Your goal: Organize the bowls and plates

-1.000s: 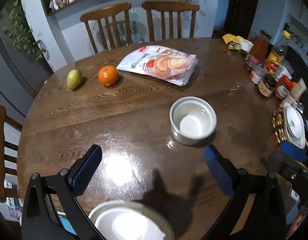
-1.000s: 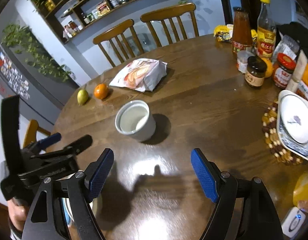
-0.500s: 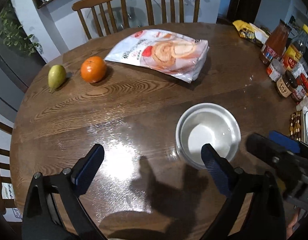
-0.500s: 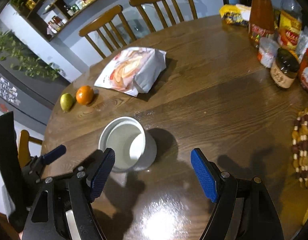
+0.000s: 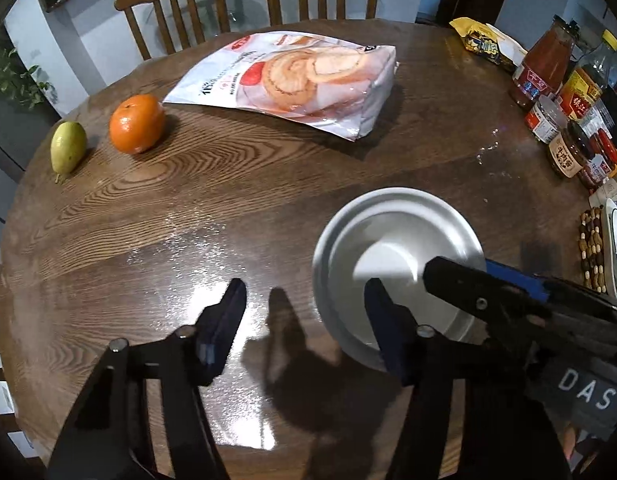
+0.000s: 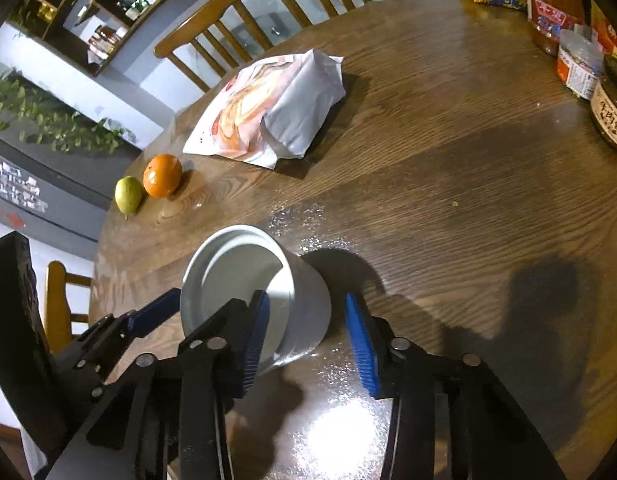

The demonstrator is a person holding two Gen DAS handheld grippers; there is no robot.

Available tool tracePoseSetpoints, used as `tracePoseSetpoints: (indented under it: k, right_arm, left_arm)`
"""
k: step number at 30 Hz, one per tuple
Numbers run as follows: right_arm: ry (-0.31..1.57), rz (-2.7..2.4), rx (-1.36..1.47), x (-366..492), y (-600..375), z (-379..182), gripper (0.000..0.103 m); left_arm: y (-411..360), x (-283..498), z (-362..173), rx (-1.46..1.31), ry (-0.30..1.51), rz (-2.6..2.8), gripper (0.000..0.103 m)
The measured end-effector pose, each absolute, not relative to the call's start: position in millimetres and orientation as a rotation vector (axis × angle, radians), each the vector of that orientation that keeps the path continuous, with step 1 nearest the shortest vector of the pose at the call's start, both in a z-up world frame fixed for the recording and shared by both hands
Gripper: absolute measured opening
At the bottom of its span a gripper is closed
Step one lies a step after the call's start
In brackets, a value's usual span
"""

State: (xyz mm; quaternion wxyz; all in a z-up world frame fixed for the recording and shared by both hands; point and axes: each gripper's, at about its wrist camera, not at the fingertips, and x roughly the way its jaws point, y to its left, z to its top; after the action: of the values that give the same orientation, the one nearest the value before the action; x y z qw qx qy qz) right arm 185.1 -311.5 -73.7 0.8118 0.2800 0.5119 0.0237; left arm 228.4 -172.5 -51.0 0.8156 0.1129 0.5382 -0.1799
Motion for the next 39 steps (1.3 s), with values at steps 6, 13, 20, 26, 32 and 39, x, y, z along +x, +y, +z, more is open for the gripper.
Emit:
tracePoseSetpoints:
  k: [6, 13, 20, 26, 32, 39]
  right_arm:
    - [1.107, 0.057, 0.563, 190, -309, -75, 0.027]
    - [1.110, 0.063, 0.553, 191, -307, -77, 0.023]
    - [1.096, 0.037, 0.556, 181, -307, -76, 0.023]
    - [1.080, 0.024, 0.573, 170, -309, -72, 0.023]
    - [1.049, 0.015, 0.603, 153, -311, -65, 0.023]
    - [0.992, 0.011, 0.632, 130, -312, -50, 0.023]
  left_arm:
    - [-185, 228, -59, 0.234, 1.186, -0.427, 0.026]
    - [-187, 229, -63, 0.229, 1.193, -0.444, 0.026]
    - [-191, 223, -63, 0.254, 1.189, -0.470, 0.026]
    - [-195, 214, -59, 0.280, 1.172, -0.491, 0.026]
    - [-198, 201, -50, 0.305, 1.143, -0.517, 0.025]
    - [-199, 181, -31, 0.340, 1.080, -0.534, 0.025]
